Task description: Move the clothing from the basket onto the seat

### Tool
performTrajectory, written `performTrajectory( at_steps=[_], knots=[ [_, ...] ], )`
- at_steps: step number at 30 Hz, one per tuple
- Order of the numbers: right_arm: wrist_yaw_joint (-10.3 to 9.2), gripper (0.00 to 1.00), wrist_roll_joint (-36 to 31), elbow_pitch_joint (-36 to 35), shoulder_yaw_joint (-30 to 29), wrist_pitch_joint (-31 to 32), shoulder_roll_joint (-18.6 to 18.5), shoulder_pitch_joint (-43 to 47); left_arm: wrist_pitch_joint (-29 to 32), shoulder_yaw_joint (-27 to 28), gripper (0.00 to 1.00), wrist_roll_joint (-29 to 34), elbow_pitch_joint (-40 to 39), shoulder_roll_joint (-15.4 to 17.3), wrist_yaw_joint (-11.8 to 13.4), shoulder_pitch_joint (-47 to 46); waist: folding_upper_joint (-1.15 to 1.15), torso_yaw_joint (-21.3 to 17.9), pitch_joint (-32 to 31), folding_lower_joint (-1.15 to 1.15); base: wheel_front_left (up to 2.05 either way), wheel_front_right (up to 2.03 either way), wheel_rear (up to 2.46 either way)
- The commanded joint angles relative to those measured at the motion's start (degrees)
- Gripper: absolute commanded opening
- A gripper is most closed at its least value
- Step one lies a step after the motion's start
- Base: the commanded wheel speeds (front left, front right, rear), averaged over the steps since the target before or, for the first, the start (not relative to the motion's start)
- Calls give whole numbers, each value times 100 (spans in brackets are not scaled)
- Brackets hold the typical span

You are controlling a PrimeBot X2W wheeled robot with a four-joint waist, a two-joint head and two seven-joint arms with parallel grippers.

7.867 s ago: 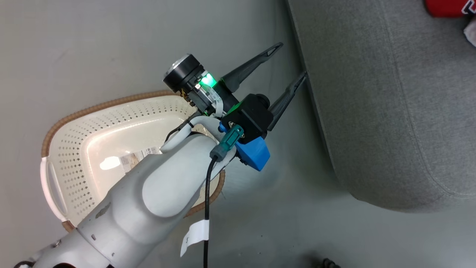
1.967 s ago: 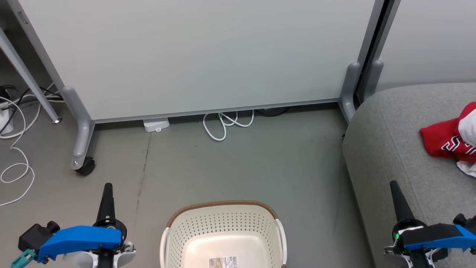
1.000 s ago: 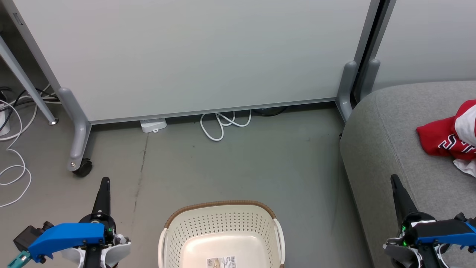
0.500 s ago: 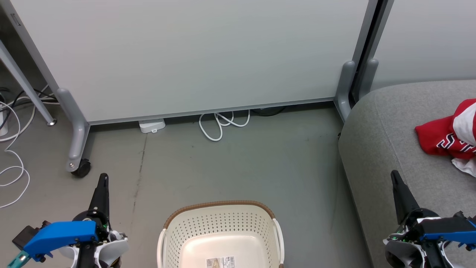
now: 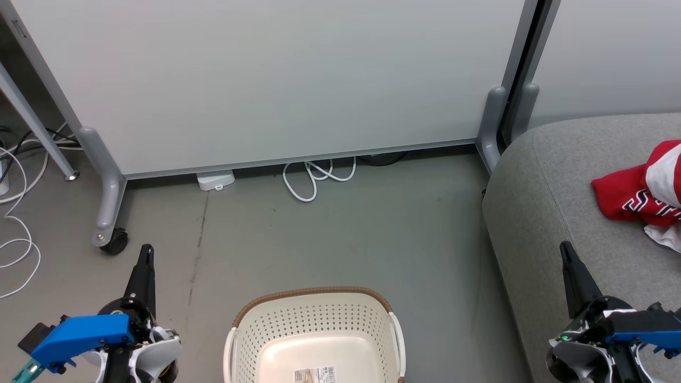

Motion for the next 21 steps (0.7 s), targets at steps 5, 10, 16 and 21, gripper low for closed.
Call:
performTrajectory(
  at_steps=[5, 10, 16, 21],
  knots=[
    [2, 0, 11, -20, -9, 1, 3, -68, 23, 20, 0, -10, -24, -1, -24, -72, 0, 0, 0, 0, 0, 0, 0],
    [2, 0, 11, -19, -9, 1, 3, -68, 23, 19, 0, -10, -24, -1, -24, -72, 0, 0, 0, 0, 0, 0, 0],
    [2, 0, 11, -19, -9, 1, 3, -68, 23, 19, 0, -10, -24, -1, -24, -72, 0, 0, 0, 0, 0, 0, 0],
    [2, 0, 11, -19, -9, 1, 3, -67, 23, 19, 0, -10, -24, -1, -24, -71, 0, 0, 0, 0, 0, 0, 0]
  ],
)
